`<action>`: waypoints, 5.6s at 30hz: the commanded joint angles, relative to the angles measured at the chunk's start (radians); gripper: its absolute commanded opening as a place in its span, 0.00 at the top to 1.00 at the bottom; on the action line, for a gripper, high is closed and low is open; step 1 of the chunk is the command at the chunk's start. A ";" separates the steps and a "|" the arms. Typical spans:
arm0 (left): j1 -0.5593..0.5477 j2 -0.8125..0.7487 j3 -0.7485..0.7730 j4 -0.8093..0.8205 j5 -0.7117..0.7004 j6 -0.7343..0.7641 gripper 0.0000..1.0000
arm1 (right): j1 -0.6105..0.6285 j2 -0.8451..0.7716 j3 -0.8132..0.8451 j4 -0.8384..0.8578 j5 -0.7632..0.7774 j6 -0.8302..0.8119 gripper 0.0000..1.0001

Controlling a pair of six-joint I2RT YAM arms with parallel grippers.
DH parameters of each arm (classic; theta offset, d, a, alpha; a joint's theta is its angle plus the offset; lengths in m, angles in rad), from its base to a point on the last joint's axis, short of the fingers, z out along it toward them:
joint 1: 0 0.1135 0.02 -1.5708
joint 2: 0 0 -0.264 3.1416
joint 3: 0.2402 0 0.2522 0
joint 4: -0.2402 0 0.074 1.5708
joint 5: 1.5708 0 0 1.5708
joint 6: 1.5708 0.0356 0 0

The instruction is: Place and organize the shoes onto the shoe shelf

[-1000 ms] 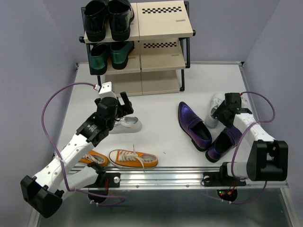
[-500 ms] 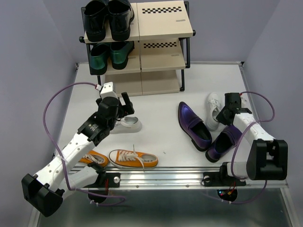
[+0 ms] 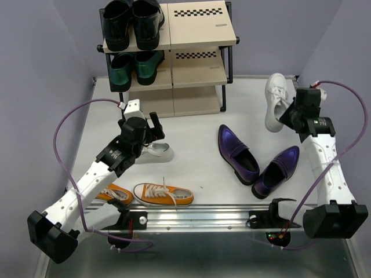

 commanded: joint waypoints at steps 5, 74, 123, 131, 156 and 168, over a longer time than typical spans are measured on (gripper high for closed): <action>0.000 -0.026 0.040 0.011 -0.022 0.013 0.01 | -0.005 0.044 0.483 -0.025 -0.119 -0.037 0.99; 0.000 -0.101 0.003 -0.047 -0.036 -0.044 0.01 | 0.607 0.627 1.307 0.283 0.297 -0.147 0.99; 0.000 -0.161 0.003 -0.086 -0.042 -0.056 0.01 | 0.607 0.732 1.341 0.381 0.470 -0.181 0.66; -0.001 -0.169 -0.002 -0.093 -0.051 -0.058 0.01 | 0.607 0.729 1.332 0.397 0.432 -0.203 0.16; 0.000 -0.152 -0.020 -0.076 -0.041 -0.070 0.01 | 0.607 0.567 1.034 0.401 0.174 -0.342 0.00; 0.000 -0.143 -0.022 -0.073 -0.038 -0.075 0.01 | 0.607 0.664 1.084 0.363 0.186 -0.399 0.15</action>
